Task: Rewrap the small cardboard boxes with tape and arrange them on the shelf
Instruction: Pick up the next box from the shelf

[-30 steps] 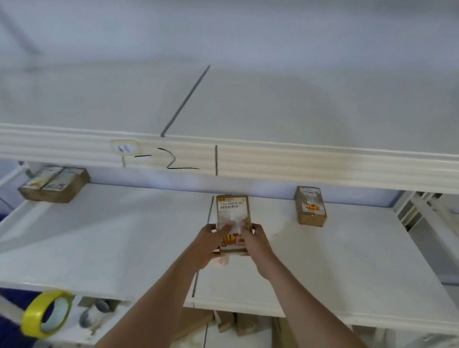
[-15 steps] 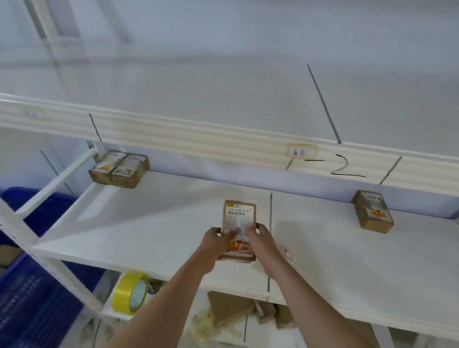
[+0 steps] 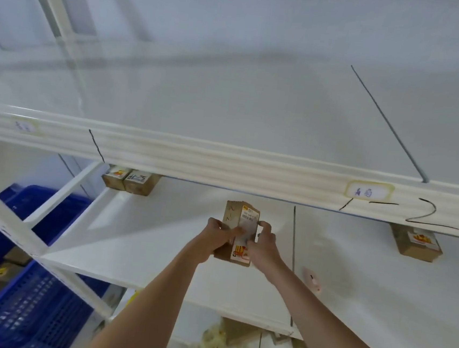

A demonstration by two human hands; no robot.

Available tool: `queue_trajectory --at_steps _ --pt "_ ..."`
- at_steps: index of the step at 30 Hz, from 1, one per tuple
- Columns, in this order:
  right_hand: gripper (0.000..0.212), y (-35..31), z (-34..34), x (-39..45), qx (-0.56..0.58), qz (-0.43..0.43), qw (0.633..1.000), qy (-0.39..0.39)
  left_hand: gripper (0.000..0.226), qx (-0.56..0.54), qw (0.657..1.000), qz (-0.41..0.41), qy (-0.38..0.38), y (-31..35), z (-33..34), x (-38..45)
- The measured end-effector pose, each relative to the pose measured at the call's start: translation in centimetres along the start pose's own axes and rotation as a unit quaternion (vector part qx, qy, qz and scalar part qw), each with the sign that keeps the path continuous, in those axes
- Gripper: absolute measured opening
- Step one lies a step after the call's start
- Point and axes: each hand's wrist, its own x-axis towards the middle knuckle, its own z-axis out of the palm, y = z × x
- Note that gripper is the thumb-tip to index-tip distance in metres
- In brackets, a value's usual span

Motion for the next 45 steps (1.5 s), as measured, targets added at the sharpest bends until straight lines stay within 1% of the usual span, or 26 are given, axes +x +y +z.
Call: queue_trajectory --at_steps 1,4,5,7,9,11,12,13,14,15,17,19,20,21,23,24,26,27,29,32,34,37,40,45 --pt "0.051 0.1 0.3 0.5 0.013 0.004 1.000 -0.009 0.064 0.000 1.000 0.000 -0.005 0.2 -0.1 0.3" --pt "0.045 0.2 1.4 0.8 0.087 0.054 0.994 -0.026 0.057 -0.017 0.999 0.004 -0.029 0.5 -0.3 0.6" --pt "0.051 0.3 1.7 1.2 0.122 0.066 0.990 -0.025 0.055 -0.026 0.999 0.006 -0.043 0.4 -0.5 0.7" --pt "0.073 0.7 2.1 1.9 0.174 0.090 0.981 -0.005 0.048 -0.047 0.996 -0.003 -0.078 0.1 -1.0 0.9" --pt "0.082 0.6 2.2 1.8 0.211 0.115 0.971 0.019 0.038 -0.079 0.990 -0.015 -0.112 -0.3 -1.4 1.0" --pt "0.091 0.1 2.3 0.7 0.214 0.138 0.967 0.006 0.036 -0.122 0.984 -0.020 -0.127 -0.4 -1.5 0.7" --pt "0.085 0.2 2.3 0.4 0.201 0.130 0.971 -0.014 0.040 -0.128 0.984 -0.016 -0.124 -0.5 -1.5 0.7" --pt "0.073 0.2 2.4 0.0 0.192 0.115 0.974 -0.027 0.046 -0.115 0.987 -0.008 -0.115 -0.5 -1.3 0.7" --pt "0.063 0.6 2.6 0.0 0.196 0.109 0.974 -0.033 0.053 -0.087 0.991 0.000 -0.106 -0.6 -1.2 0.8" --pt "0.058 0.8 2.5 -0.3 0.206 0.114 0.971 -0.030 0.059 -0.061 0.993 0.002 -0.097 -0.8 -1.1 1.0" --pt "0.055 1.0 2.5 -1.0 0.226 0.108 0.968 -0.016 0.075 -0.041 0.995 -0.006 -0.096 -1.4 -0.9 1.5" --pt "0.057 1.2 2.3 -1.7 0.228 0.105 0.968 0.006 0.090 -0.052 0.992 -0.016 -0.114 -2.0 -0.8 1.8" --pt "0.060 1.7 2.2 -1.7 0.222 0.107 0.969 0.011 0.093 -0.057 0.991 -0.019 -0.122 -2.2 -0.8 1.8" --pt "0.063 2.0 2.0 -1.8 0.220 0.110 0.969 0.015 0.090 -0.063 0.990 -0.021 -0.128 -2.4 -0.7 1.7" --pt "0.067 2.7 1.5 -1.8 0.214 0.109 0.970 0.027 0.072 -0.071 0.989 -0.024 -0.131 -2.8 -0.6 1.6" --pt "0.066 3.1 1.1 -1.6 0.211 0.109 0.971 0.037 0.063 -0.070 0.988 -0.025 -0.134 -3.0 -0.5 1.5" --pt "0.055 3.4 0.5 -1.6 0.199 0.114 0.972 0.047 0.053 -0.063 0.987 -0.030 -0.144 -3.2 -0.2 1.1" --pt "0.049 3.6 0.2 -1.6 0.186 0.118 0.974 0.050 0.052 -0.060 0.987 -0.034 -0.147 -3.3 0.0 0.9" --pt "0.042 3.8 -0.2 -1.6 0.145 0.116 0.981 0.054 0.058 -0.053 0.987 -0.035 -0.151 -3.5 0.5 0.6" --pt "0.044 4.3 -0.7 -1.5 0.067 0.107 0.991 0.054 0.069 -0.031 0.990 -0.017 -0.139 -3.9 1.5 0.9" --pt "0.045 4.9 -1.0 -1.3 0.042 0.106 0.992 0.046 0.072 -0.001 0.993 -0.006 -0.119 -4.0 2.3 1.2" --pt "0.038 5.7 -1.1 -1.0 0.015 0.098 0.994 0.051 0.069 0.036 0.996 0.001 -0.080 -4.1 3.4 1.5" --pt "0.037 6.3 -1.4 -0.4 -0.001 0.096 0.993 0.070 0.060 0.088 0.995 0.003 -0.038 -4.1 3.7 1.9" --pt "0.030 6.6 -1.3 0.2 -0.019 0.073 0.994 0.083 0.052 0.078 0.996 -0.031 -0.028 -4.3 3.4 2.2"
